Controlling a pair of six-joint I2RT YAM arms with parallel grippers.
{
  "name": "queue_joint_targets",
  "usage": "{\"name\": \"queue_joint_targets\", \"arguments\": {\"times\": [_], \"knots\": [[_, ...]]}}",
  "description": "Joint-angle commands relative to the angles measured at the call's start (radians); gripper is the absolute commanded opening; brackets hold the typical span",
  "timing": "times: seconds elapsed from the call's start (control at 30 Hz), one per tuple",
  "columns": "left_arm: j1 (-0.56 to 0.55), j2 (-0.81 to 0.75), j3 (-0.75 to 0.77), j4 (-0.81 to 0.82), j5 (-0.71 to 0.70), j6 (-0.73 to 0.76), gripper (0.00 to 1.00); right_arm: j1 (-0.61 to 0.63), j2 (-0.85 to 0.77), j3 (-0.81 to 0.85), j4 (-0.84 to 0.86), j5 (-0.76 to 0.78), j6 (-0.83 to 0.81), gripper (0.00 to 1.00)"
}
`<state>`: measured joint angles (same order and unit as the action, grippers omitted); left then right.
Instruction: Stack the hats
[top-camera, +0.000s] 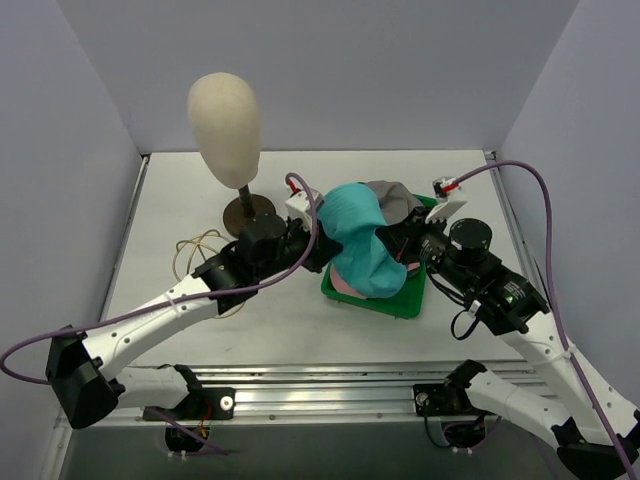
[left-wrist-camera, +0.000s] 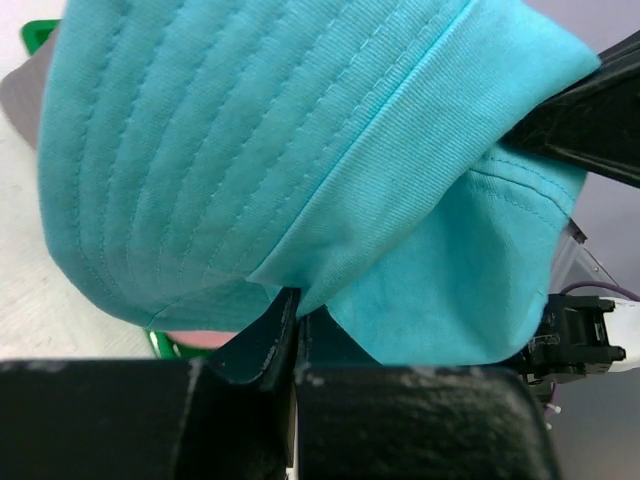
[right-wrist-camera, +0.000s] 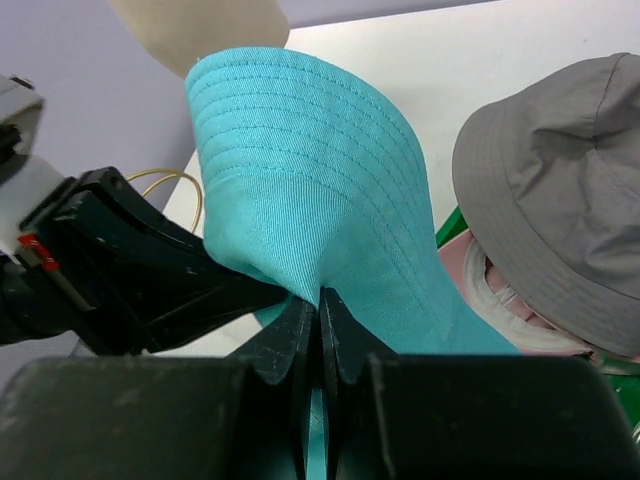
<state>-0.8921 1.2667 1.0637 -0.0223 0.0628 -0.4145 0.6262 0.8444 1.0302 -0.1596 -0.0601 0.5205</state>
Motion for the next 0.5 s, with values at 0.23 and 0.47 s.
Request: {"name": "queue_joint_targets", "arguments": {"times": [0.23,0.47], "knots": [[0.005,-0.269,0.168,-0.378,-0.179,-0.013,0.02,0.039,0.064,0.088,0.055,-0.041,-0.096,0.0],[0.007,-0.426,0.209,-0.644,-0.346,-0.043,0.02,0.142,0.156,0.142,0.149,-0.046,-0.093,0.0]]}}
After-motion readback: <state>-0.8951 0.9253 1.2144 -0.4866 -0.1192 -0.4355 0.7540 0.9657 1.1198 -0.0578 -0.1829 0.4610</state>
